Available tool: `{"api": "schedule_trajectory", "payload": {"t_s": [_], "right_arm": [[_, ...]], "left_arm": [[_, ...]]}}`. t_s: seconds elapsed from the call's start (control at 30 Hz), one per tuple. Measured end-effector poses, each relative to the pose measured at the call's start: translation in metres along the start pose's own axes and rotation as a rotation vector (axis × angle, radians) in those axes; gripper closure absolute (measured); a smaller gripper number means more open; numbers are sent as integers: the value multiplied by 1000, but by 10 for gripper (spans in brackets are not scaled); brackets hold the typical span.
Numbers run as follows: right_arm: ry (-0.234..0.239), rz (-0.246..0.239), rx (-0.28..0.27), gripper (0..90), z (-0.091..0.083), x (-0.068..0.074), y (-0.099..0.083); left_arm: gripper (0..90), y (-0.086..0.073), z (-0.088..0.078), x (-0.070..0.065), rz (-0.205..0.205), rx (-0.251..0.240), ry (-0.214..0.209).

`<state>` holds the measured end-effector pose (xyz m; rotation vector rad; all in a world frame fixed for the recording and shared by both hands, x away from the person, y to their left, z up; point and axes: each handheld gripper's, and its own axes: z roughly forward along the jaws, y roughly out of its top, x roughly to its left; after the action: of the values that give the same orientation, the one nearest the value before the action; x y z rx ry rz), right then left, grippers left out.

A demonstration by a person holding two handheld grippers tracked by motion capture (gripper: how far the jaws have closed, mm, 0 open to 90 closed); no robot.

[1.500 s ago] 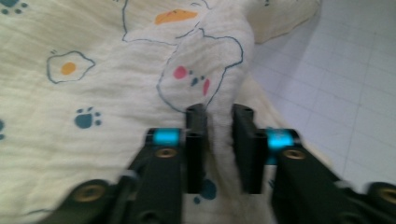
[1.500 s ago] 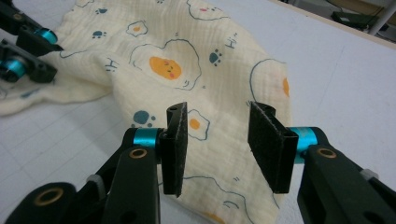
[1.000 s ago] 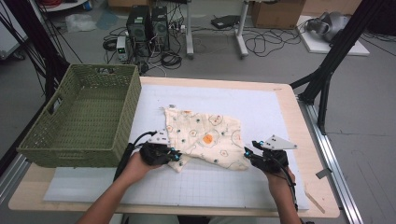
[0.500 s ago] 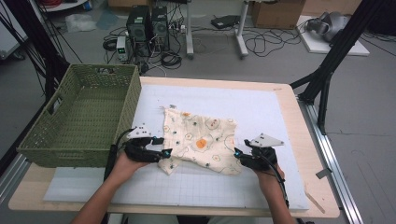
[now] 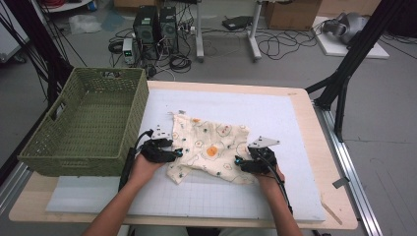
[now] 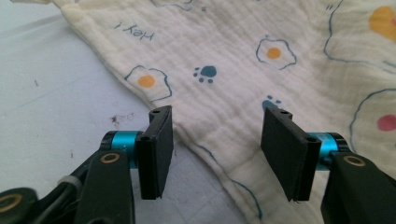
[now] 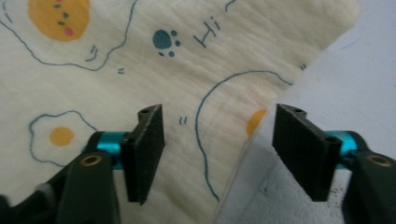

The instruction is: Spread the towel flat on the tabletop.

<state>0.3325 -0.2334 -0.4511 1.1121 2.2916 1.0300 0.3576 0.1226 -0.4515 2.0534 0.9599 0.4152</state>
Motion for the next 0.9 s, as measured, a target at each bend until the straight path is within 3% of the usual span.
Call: {"api": "schedule_trajectory", "payload": {"t_s": [0.07, 0.13, 0.2, 0.27, 0.3, 0.33, 0.4, 0.47, 0.57, 0.63, 0.67, 0.8, 0.83, 0.9], "right_arm": [[23, 8, 0, 443, 0, 0, 0], [51, 6, -2, 522, 0, -1, 0], [86, -2, -6, 606, 0, -1, 0], [101, -1, -5, 739, -1, 0, 0], [121, -14, -5, 822, -1, 1, 0], [122, -32, -4, 851, -1, 3, 1], [118, -70, 4, 856, -1, 5, 2], [97, -69, -2, 858, -2, 3, 3], [43, -42, -15, 858, -2, -4, 3], [28, -18, -19, 858, 0, -9, 2], [26, -6, -15, 857, 1, -10, 3], [-14, -10, -26, 857, 4, -16, 8], [-30, -8, -23, 857, 5, -17, 10], [-72, -12, -18, 857, 6, -18, 14]], "left_arm": [[473, 0, 0, -3, 26, 2, 11], [554, 0, 0, -1, 28, -3, -3], [784, 0, -1, 0, 22, -6, -23], [854, 0, -1, 2, 7, -15, -33], [854, 0, -1, 2, 3, -15, -27], [856, 1, -1, 3, 9, -14, -7], [860, 5, 1, 5, 6, -13, 5], [863, 12, 1, 8, -6, -24, 17], [863, 19, 1, 16, -42, -71, 51], [863, 21, 4, 21, -50, -44, 58], [863, 22, 6, 22, -59, -53, 65], [863, 28, 11, 26, -59, -65, 96], [863, 29, 12, 26, -54, -88, 114], [863, 33, 19, 28, -64, -67, 123]]}}
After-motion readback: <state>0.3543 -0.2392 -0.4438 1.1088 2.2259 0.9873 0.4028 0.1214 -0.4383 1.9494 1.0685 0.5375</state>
